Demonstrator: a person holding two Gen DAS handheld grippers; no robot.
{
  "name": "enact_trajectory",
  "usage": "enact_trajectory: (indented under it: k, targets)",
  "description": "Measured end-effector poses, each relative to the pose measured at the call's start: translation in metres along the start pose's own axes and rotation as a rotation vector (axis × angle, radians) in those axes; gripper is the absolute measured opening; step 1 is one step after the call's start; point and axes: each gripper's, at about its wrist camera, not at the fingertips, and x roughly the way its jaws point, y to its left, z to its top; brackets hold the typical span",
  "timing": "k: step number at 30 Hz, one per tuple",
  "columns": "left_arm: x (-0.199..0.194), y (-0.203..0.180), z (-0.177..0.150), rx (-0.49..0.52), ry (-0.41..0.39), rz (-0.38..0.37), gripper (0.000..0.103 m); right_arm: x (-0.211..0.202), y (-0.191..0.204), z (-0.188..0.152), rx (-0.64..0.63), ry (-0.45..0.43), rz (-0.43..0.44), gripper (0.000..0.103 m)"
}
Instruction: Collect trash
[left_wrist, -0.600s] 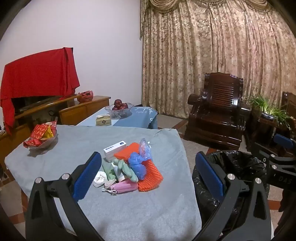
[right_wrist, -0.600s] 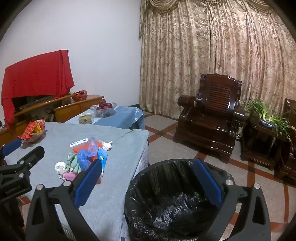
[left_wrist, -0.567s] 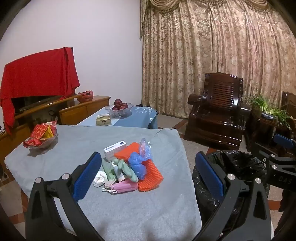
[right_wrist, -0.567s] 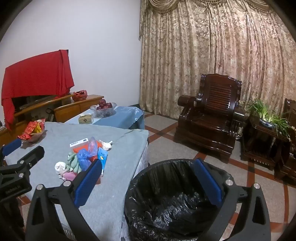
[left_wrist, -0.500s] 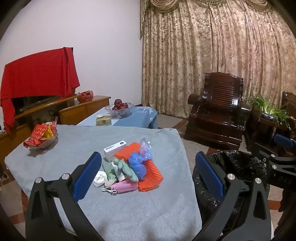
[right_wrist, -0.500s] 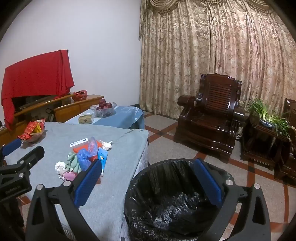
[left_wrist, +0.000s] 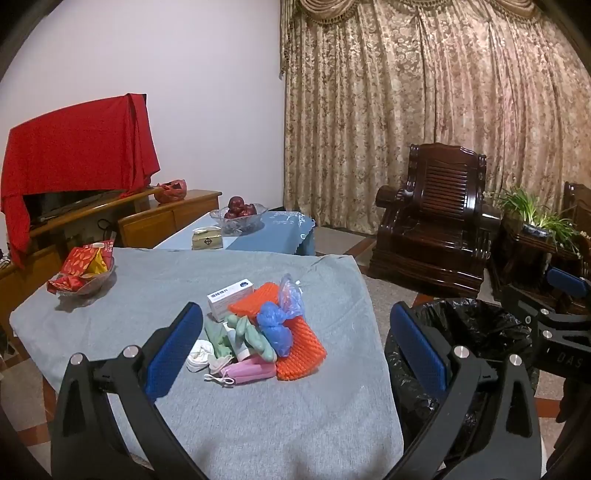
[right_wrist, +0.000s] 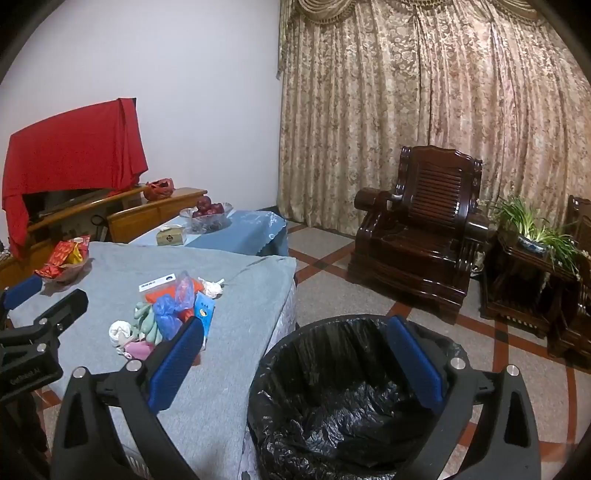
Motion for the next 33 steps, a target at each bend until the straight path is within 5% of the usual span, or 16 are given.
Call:
enact_trajectory:
  k: [33]
  targets:
    - [0.0094, 0.0089, -0.0051, -0.003, 0.001, 0.0, 0.098, 0.0027, -0.0009, -0.0025, -0.001, 0.005, -0.001, 0.097]
